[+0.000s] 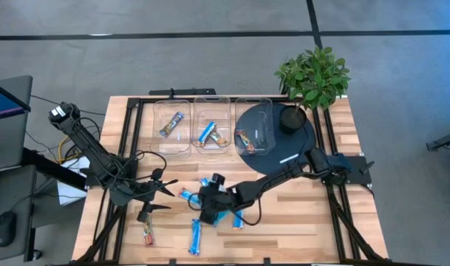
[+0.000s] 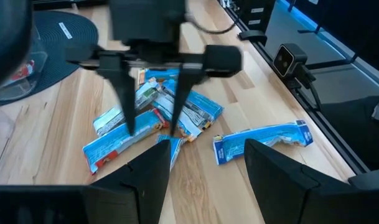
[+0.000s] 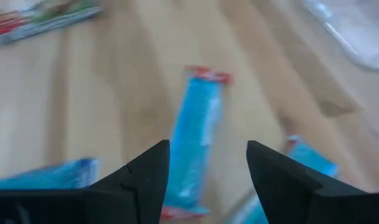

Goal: Pick and place Granola Bars by type
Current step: Put the red granola bar into the right transparent bin

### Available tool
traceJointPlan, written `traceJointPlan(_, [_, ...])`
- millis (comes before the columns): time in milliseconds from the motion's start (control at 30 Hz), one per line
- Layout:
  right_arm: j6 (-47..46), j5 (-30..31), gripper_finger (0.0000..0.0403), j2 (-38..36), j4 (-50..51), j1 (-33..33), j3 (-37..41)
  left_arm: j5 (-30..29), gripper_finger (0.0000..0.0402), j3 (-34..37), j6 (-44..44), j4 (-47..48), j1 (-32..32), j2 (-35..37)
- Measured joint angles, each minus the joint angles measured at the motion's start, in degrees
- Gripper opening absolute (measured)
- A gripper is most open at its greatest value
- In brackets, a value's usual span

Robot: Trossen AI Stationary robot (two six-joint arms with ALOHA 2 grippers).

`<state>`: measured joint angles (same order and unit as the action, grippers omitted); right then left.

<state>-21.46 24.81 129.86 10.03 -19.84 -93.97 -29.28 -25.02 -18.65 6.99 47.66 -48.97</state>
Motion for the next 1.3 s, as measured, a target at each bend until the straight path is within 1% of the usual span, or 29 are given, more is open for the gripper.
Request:
traceJointPlan(133, [-3.88,2.81,0.0212,-0.13,3.14,0.86,-0.02,-0.02,0.0199,0.0,-0.27,0.08,0.0,0.0])
traceJointPlan(367, [-8.73,3.55,0.0205,-0.13,6.58,1.31,-0.02,-0.07,0.0199,0.0,-0.39,0.08,0.0,0.0])
traceJointPlan(500, [-11.44,2.09,0.0204,-0.13,8.63,1.87,-0.02,-0.09,0.0199,0.0,-0.44,0.06,0.0,0.0])
traceJointPlan(767, [-12.24,-0.32,0.0212,-0.1,9.46,2.39,-0.02,-0.11,0.0199,0.0,-0.46,0.05,0.0,0.0])
traceJointPlan(933, [-13.17,-2.62,0.0212,1.88,8.82,3.12,-0.17,-0.11,0.0199,0.0,-0.48,0.03,0.0,0.0])
traceJointPlan(1167, [-14.48,-2.98,0.0211,2.61,9.14,3.48,-0.26,-0.11,0.0199,0.0,-0.59,0.03,0.0,0.0])
traceJointPlan(1300, [-14.58,-3.14,0.0201,2.51,9.96,3.48,-0.2,-0.11,0.0199,0.0,-0.68,0.04,0.0,0.0])
